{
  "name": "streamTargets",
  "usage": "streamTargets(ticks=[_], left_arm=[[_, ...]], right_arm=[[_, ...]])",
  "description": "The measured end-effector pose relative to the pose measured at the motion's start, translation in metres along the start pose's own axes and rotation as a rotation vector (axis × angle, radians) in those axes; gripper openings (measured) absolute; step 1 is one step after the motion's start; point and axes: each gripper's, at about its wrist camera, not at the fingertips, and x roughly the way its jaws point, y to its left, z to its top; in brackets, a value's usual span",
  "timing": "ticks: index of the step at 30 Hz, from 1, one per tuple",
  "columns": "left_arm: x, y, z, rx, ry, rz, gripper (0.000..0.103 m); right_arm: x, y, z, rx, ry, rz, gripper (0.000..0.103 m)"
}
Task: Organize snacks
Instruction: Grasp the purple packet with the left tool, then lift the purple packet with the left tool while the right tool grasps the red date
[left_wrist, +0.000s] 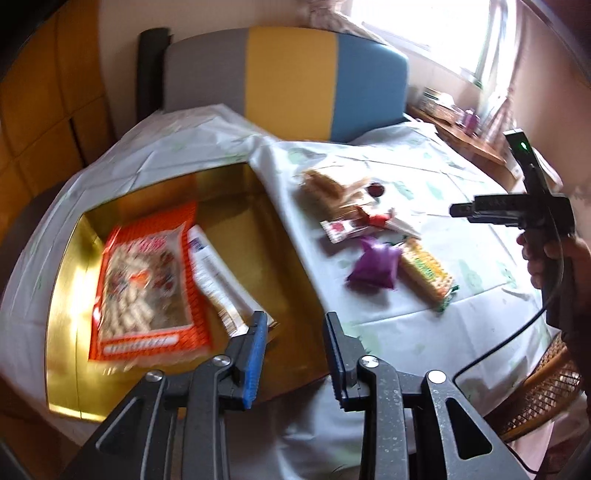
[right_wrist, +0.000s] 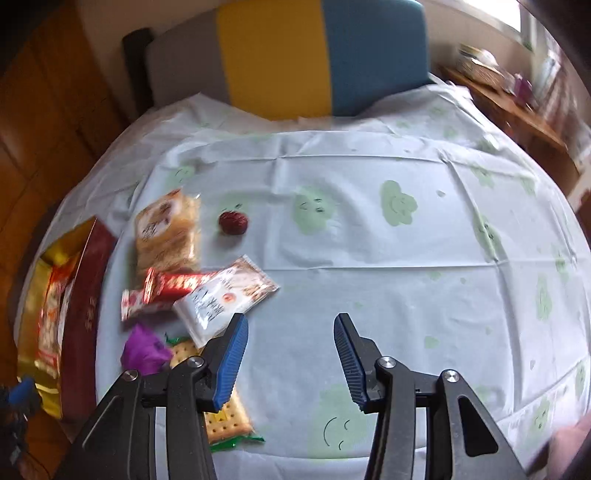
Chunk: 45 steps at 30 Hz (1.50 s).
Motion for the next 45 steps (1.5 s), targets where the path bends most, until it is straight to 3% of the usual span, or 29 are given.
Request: streamTargets(ticks=[1,4,10,20,25,27,28,32,35,40,45], left_arm=[[0.002,-0.007,0.004,0.022,-0.001,0.000,0.043],[0.009,-0.028,0.020,0.091,-0.006,-0.024,0.045],[0.052,-0.059,0.045,0.171,0.086,-0.075,0.061],[0.113,-0.092,0.065,0.239,0.211,-0.090,0.061],[0.137,-0.099,0.068,0.259,0.243,-0.049,0.060],[0.144,-0.101,0.066,0.263,0.257,-0.045,0.056],[0.149,-0.101,0.063,0.265,0.270,-0.043,0.044],[0.142,-0.106,0.053,0.266,0.227,-0.028,0.038],[0.128,-0.110,0.037,0.239,0.194,-0.026,0.038],[0.104,-0.118,-0.005,0.279,0.096,0.007,0.041],[0.099,-0.101,-0.012,0.212,0.075,-0.045,0.044]], right_arm=[[0.000,-0.005,0.001,0.028,0.004,0.009,0.049],[-0.001,-0.016,0.003,0.096,0.017,0.042,0.049],[-0.008,-0.019,0.004,0.115,0.000,0.055,0.050],[-0.014,-0.024,0.006,0.148,-0.022,0.078,0.050],[-0.016,-0.023,0.007,0.148,-0.028,0.090,0.051],[-0.017,-0.022,0.008,0.144,-0.030,0.094,0.051],[-0.017,-0.022,0.008,0.143,-0.031,0.095,0.051],[-0.017,-0.024,0.008,0.150,-0.033,0.094,0.051],[-0.018,-0.024,0.008,0.149,-0.037,0.090,0.051],[-0.017,-0.024,0.007,0.138,-0.034,0.079,0.051],[-0.012,-0.020,0.006,0.116,-0.019,0.068,0.051]])
